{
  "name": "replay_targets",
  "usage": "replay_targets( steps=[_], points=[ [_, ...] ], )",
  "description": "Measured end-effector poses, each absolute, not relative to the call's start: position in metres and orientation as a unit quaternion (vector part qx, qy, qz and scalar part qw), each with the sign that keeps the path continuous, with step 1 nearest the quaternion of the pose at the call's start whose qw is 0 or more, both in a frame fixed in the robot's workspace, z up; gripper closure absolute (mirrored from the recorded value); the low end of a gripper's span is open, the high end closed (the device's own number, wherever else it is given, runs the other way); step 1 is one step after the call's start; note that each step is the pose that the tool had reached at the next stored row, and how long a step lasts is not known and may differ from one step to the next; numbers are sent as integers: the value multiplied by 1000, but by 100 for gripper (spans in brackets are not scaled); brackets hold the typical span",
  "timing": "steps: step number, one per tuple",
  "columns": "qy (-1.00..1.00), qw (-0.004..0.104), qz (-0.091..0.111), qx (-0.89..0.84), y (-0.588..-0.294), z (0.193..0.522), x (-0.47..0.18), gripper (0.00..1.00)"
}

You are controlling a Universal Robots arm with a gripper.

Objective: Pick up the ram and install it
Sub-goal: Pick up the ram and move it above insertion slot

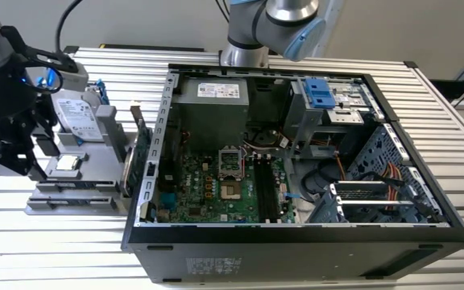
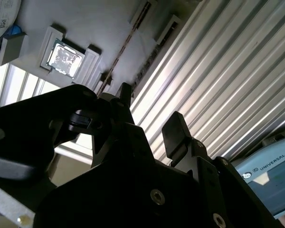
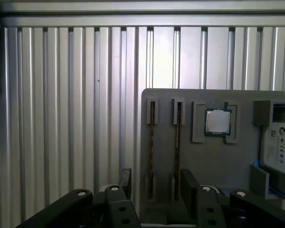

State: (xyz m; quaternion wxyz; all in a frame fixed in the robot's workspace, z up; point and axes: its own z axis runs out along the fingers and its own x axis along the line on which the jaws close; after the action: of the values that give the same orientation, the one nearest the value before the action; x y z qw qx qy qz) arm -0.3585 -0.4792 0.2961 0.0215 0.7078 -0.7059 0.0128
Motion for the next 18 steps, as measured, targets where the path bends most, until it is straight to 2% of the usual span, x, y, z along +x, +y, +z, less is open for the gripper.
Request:
replay_targets(
  steps=[18],
  points=[
    [-710, 22, 13, 704, -479, 286, -359, 0]
  ],
)
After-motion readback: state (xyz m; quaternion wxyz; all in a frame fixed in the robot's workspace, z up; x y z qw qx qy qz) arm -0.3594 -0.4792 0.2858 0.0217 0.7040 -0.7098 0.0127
